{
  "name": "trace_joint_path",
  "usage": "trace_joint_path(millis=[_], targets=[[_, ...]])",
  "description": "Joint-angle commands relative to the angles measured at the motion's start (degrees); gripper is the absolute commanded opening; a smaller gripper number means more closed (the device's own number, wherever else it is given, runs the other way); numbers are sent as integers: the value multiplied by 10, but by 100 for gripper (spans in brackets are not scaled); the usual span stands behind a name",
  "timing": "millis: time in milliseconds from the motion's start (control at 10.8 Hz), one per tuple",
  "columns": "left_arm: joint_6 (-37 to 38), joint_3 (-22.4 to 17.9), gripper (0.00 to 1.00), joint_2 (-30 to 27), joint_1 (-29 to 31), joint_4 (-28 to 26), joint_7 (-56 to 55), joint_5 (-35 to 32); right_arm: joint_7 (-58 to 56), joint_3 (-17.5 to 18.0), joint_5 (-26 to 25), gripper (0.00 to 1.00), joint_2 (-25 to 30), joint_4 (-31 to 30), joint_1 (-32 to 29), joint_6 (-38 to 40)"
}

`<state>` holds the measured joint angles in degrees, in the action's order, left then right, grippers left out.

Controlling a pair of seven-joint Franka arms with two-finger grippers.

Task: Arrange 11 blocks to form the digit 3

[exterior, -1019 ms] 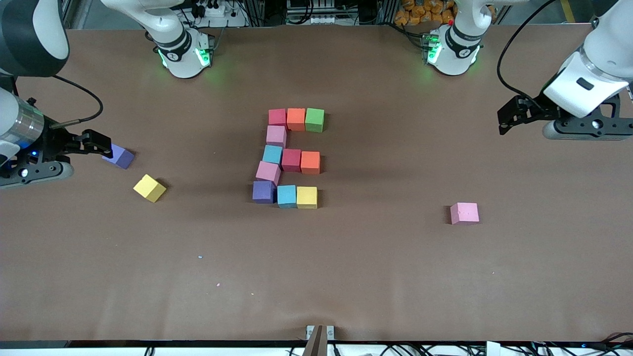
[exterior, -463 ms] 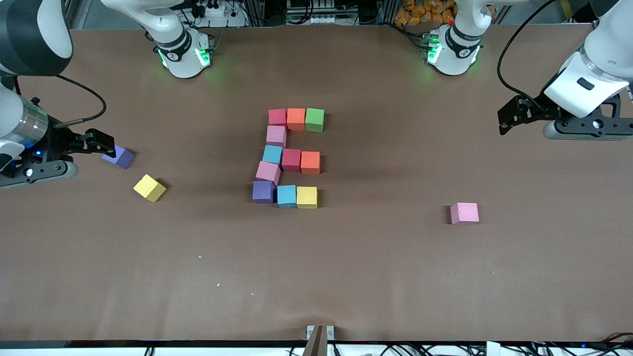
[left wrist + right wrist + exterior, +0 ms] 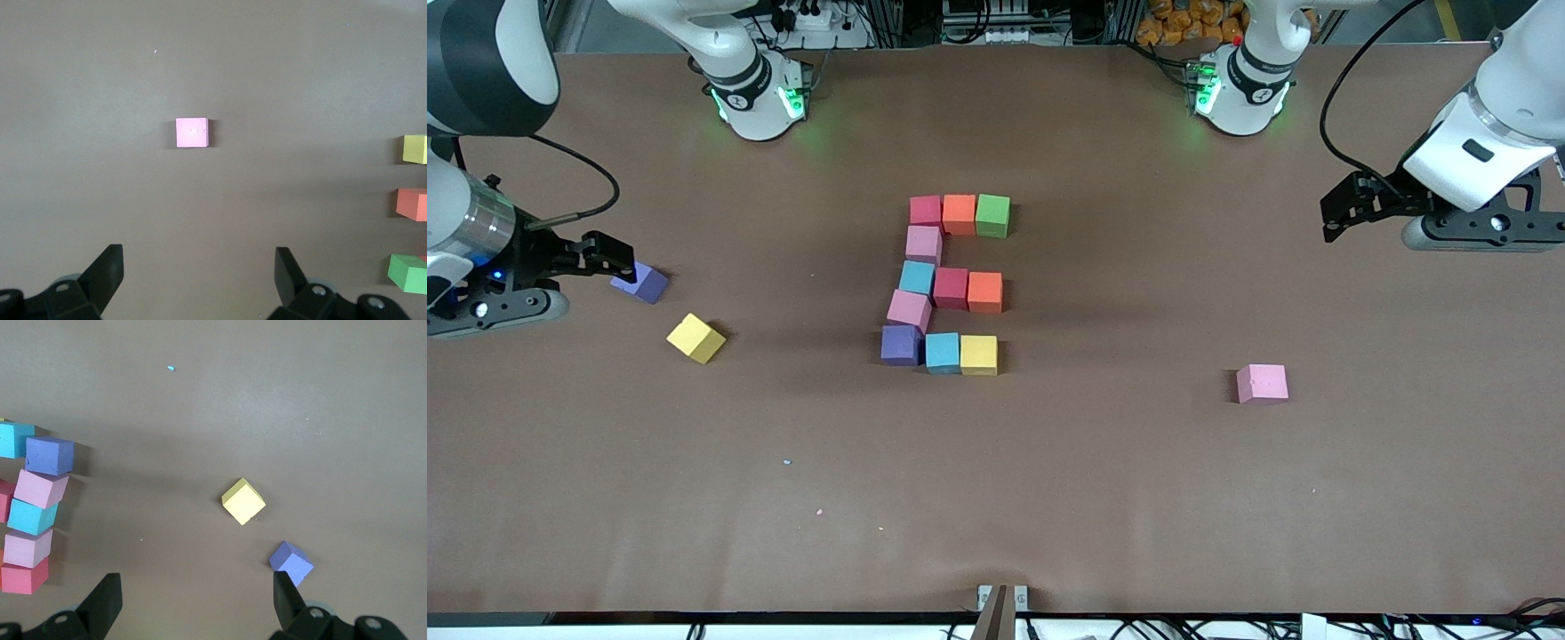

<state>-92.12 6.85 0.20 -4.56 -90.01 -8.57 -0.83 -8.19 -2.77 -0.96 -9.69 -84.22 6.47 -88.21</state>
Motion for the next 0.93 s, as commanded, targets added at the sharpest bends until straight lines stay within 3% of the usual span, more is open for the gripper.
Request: trace_joint_path(millis=[0, 649, 834], targets=[[3, 1, 100, 5, 0, 12, 0, 3, 5, 1, 1, 100, -2, 7, -1, 7], [3, 0, 100, 6, 6, 12, 0, 4, 5, 0, -2, 100, -25, 13, 50, 14], [3, 0, 100, 6, 6, 12, 0, 4, 4, 0, 4, 100, -23, 22, 45, 57]])
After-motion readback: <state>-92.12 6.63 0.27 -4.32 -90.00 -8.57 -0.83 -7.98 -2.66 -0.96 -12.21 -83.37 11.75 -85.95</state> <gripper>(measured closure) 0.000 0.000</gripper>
